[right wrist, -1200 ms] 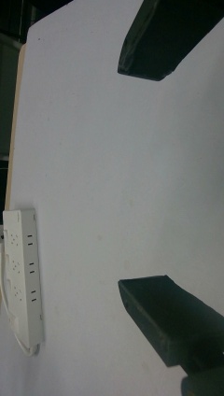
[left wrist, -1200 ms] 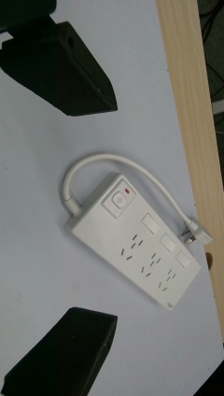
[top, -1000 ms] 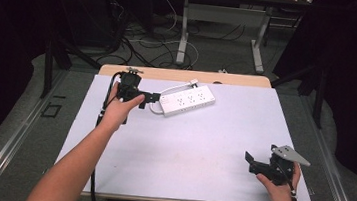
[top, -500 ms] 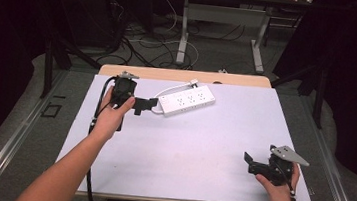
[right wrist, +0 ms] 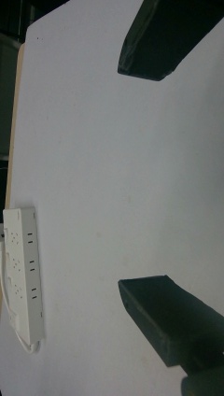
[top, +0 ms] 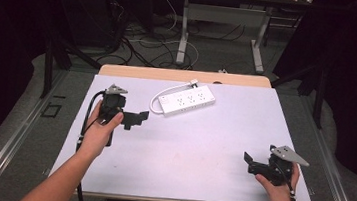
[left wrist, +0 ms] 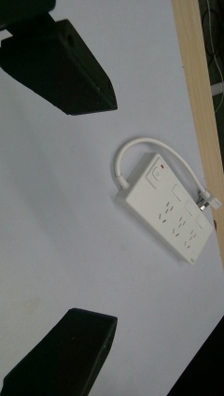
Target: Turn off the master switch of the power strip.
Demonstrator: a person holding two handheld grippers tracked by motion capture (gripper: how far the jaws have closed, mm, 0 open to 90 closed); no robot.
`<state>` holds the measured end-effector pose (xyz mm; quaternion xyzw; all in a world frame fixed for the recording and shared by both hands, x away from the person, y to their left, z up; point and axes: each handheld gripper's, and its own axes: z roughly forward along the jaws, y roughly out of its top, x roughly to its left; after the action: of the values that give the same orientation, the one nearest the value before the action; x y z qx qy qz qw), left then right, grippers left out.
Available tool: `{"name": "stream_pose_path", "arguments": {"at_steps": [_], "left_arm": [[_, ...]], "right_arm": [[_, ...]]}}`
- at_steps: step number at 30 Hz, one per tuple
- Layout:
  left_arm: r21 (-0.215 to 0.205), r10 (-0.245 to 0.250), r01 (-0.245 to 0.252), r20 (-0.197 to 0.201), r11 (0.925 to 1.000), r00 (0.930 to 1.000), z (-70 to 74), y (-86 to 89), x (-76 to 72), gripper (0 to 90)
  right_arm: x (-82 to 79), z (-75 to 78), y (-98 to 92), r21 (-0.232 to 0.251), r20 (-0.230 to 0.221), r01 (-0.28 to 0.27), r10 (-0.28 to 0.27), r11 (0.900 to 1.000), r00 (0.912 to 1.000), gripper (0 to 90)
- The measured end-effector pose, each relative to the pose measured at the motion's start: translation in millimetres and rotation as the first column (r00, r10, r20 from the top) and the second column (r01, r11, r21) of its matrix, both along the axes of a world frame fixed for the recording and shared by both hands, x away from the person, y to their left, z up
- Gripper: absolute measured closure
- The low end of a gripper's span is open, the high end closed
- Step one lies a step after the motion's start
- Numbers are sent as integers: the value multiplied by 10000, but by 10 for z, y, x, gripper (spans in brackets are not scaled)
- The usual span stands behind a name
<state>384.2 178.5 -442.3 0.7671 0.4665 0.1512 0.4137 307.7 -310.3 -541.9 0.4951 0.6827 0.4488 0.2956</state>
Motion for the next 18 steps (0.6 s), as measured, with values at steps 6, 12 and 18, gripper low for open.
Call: {"name": "stream_pose_path", "arguments": {"at_steps": [6, 12, 18], "left_arm": [[-252, 229, -230, -69, 9994, 9997, -156, 60, -132, 8], [-501, 395, -399, -103, 9979, 9992, -304, 121, -248, 9], [-841, 633, -651, -238, 9943, 9977, -491, 207, -348, 8]], "right_arm": [[0, -2, 2, 6, 6, 13, -13, 10000, 10000, 0], [-10, 5, 6, 6, -48, 50, -50, 10000, 10000, 0], [-11, 8, 0, 57, 16, 59, -59, 10000, 10000, 0]]}}
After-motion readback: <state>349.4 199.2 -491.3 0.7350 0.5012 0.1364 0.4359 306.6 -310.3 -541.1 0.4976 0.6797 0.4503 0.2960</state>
